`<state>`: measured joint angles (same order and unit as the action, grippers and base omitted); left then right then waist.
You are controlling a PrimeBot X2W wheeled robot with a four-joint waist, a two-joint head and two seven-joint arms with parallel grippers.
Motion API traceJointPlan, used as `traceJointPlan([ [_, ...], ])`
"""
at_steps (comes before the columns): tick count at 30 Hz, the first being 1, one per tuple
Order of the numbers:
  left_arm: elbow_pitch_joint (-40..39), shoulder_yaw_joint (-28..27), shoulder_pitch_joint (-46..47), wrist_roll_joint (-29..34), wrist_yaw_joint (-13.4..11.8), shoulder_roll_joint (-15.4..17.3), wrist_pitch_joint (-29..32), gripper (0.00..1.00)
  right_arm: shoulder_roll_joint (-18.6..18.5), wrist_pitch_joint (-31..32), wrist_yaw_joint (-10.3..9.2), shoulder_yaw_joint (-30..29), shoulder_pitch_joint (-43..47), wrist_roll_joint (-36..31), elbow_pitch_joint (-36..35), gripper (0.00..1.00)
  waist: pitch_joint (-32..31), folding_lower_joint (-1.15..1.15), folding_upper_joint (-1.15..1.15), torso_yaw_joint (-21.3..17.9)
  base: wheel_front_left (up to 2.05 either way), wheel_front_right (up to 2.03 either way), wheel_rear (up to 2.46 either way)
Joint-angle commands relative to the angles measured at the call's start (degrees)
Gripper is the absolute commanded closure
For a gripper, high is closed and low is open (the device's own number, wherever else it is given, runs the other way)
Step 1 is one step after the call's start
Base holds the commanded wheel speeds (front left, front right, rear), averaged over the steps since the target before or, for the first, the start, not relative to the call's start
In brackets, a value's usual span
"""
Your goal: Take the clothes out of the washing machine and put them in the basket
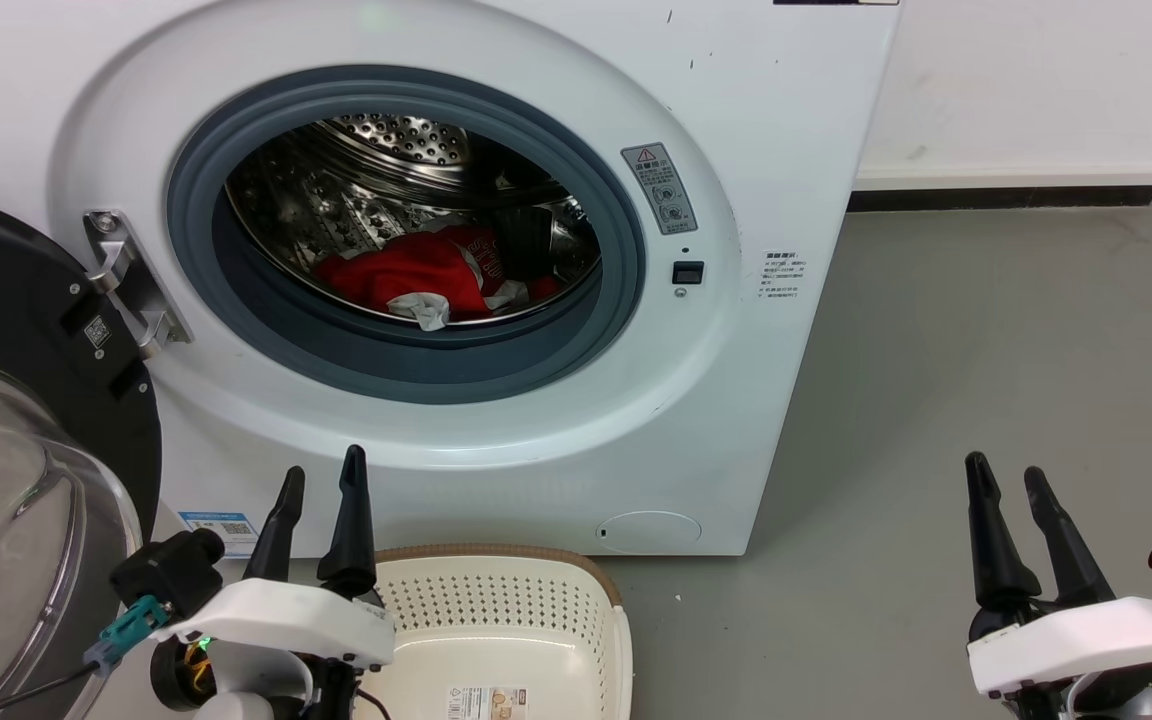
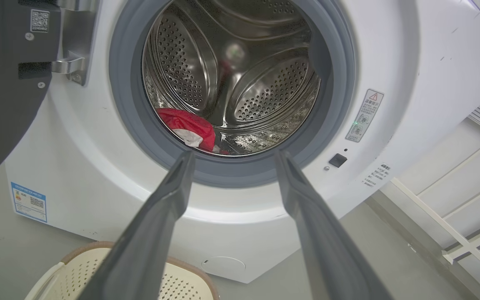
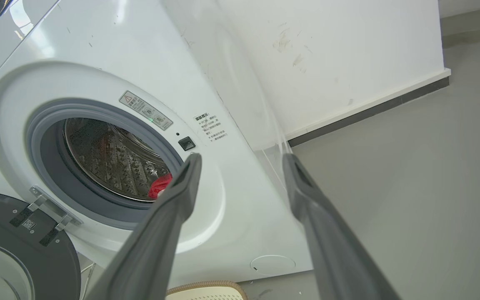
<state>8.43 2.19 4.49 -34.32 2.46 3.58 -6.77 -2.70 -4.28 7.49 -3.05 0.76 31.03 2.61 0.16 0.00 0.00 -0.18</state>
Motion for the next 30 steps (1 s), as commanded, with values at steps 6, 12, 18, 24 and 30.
traceJointPlan([
  [6, -0.05, 0.78, 1.35, 5.02, -1.04, 0.93, -1.38, 0.00, -0.27, -0.71, 0.00, 0.29, 0.60, -5.34, -2.07, 0.00, 0.01, 0.00, 0.00, -0.04, 0.00, 0.00, 0.00],
  [12, 0.09, 1.56, 1.38, 8.77, -1.96, 1.19, -2.27, 0.00, -0.27, -0.79, 0.00, 0.45, 1.22, -9.29, -2.97, 0.00, -0.03, 0.00, 0.00, -0.06, 0.00, 0.00, 0.00],
  [18, 0.20, 2.19, 1.51, 12.13, -2.65, 1.48, -3.17, 0.00, -0.27, -0.87, 0.00, 0.73, 1.65, -12.80, -3.67, 0.00, -0.04, 0.00, 0.00, -0.04, 0.00, 0.00, 0.00],
  [24, 0.32, 2.66, 1.48, 15.19, -3.36, 1.69, -3.99, 0.00, -0.28, -1.22, 0.00, 0.89, 2.11, -16.06, -4.17, 0.00, -0.10, 0.00, 0.00, -0.04, 0.00, 0.00, 0.00],
  [30, 0.71, 2.95, 1.45, 18.02, -3.96, 1.80, -4.73, 0.00, -0.28, -1.50, 0.00, 0.94, 2.60, -19.27, -4.69, 0.00, -0.20, 0.00, 0.00, -0.01, 0.00, 0.00, 0.00],
])
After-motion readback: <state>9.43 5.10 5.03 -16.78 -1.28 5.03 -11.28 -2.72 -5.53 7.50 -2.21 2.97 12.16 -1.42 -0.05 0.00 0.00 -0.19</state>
